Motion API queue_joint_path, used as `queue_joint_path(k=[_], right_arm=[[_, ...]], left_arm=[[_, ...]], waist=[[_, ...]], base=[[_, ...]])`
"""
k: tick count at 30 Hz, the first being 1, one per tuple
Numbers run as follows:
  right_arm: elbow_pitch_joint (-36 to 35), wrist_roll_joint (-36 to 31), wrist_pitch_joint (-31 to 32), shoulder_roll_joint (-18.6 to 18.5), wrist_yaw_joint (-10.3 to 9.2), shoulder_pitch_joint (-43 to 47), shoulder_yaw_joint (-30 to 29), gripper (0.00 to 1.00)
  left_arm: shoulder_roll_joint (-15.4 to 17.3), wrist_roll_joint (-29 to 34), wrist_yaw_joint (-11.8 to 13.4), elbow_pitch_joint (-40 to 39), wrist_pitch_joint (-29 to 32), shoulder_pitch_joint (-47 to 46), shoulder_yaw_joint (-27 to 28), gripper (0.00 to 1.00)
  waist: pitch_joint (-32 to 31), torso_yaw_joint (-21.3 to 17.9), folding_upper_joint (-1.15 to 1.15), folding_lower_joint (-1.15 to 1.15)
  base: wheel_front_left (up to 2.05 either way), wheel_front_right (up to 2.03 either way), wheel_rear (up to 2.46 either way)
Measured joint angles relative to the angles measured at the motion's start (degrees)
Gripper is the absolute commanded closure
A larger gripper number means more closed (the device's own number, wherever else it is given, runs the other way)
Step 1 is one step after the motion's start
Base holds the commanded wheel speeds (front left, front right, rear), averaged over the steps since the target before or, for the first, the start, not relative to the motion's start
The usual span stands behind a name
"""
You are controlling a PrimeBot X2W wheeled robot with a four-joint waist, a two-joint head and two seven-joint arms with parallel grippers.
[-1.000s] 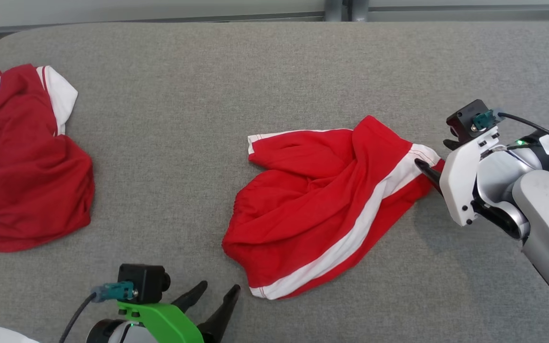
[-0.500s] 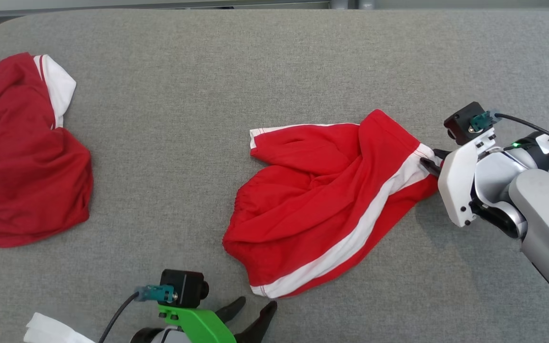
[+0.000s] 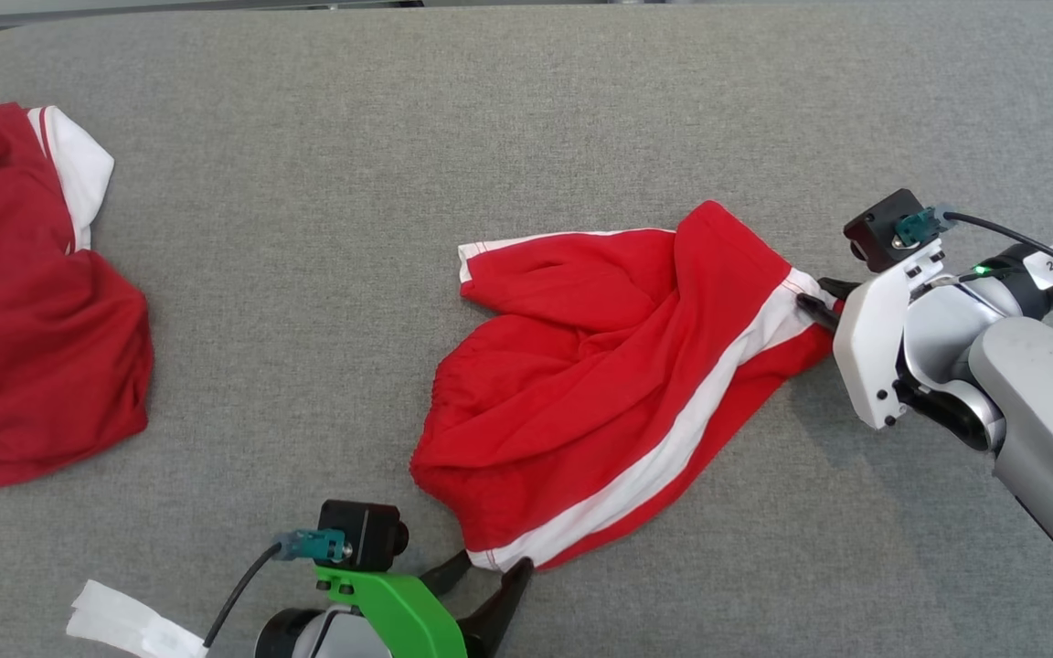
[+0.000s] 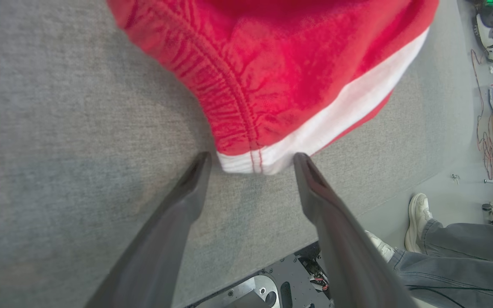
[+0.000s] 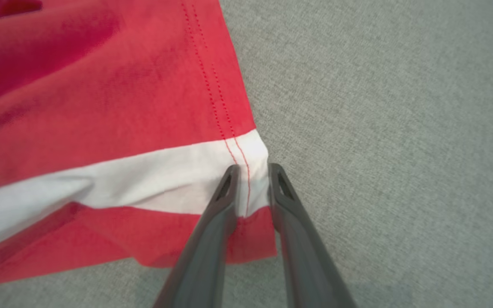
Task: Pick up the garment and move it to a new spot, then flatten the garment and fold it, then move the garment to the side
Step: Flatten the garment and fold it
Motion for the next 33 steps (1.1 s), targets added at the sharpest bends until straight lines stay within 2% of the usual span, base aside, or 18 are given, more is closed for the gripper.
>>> queue_joint_path(k=[2, 6, 8, 9, 10, 11, 12, 18, 25, 33], right_arm=[[0.09, 0.18, -0.03, -0.01, 0.0, -0.14, 0.13, 0.72], [0.15, 0.54, -0.04, -0.11, 0.0, -0.31, 0.41, 0.76], [0.13, 0.82, -0.02, -0.15, 0.0, -0.33, 0.7, 0.9], [-0.24, 1.43, 0.04, -0.32, 0.0, -0.35, 1.33, 1.0], [-0.51, 2.04, 0.04, -0.43, 0.0, -0.35, 1.71, 1.0], [-0.76, 2.61, 0.02, -0.57, 0.0, -0.35, 1.88, 1.0], [-1.07, 3.03, -0.22, -0.69, 0.0, -0.35, 1.93, 1.0], [-3.63, 5.28, -2.22, -1.86, 0.0, -0.21, 1.38, 1.0], [-7.14, 5.99, -4.58, -3.61, 0.0, 1.79, -0.98, 1.0], [-15.11, 10.9, -8.2, -4.28, 0.0, 7.63, -11.54, 1.0]], left_arm=[[-0.1, 0.0, -0.05, 0.86, -0.47, -0.35, -0.16, 0.0], [-0.44, 0.58, -0.49, 2.71, -2.0, -1.52, -0.74, 0.0], [-0.57, 0.89, -0.59, 3.46, -2.81, -2.21, -1.12, 0.0], [-0.85, 0.89, -0.88, 4.07, -3.54, -2.5, -1.48, 0.13], [-0.86, 0.89, -1.0, 4.28, -3.9, -2.62, -1.65, 0.65], [-0.91, 0.83, -1.01, 4.39, -4.15, -2.77, -1.75, 0.91], [-0.94, 0.76, -1.09, 4.42, -4.38, -2.89, -1.82, 1.0], [0.03, -0.62, -1.49, 0.1, -4.53, -2.56, -0.86, 1.0], [1.44, -2.94, 0.03, -8.25, -3.9, -0.56, 2.43, 1.0], [3.23, -8.2, 1.64, -18.74, -0.48, 0.03, 6.9, 1.0]], waist=[[0.18, -0.05, 0.0, 0.0], [0.58, -0.03, 0.0, 0.0], [0.73, 0.04, 0.0, 0.0], [0.83, 0.11, 0.0, 0.0], [0.84, 0.12, 0.0, 0.0], [0.83, 0.13, 0.0, 0.0], [0.77, 0.14, 0.0, 0.0], [-0.11, 0.04, 0.0, 0.0], [-1.43, -0.38, 0.0, 0.0], [-3.72, -1.29, 0.0, 0.0]], base=[[0.0, 0.0, 0.0], [0.0, 0.0, 0.0], [0.0, 0.0, 0.0], [0.0, 0.0, 0.0], [0.0, 0.0, 0.0], [0.0, 0.0, 0.0], [0.0, 0.0, 0.0], [0.0, 0.0, 0.0], [0.0, 0.0, 0.0], [0.0, 0.0, 0.0]])
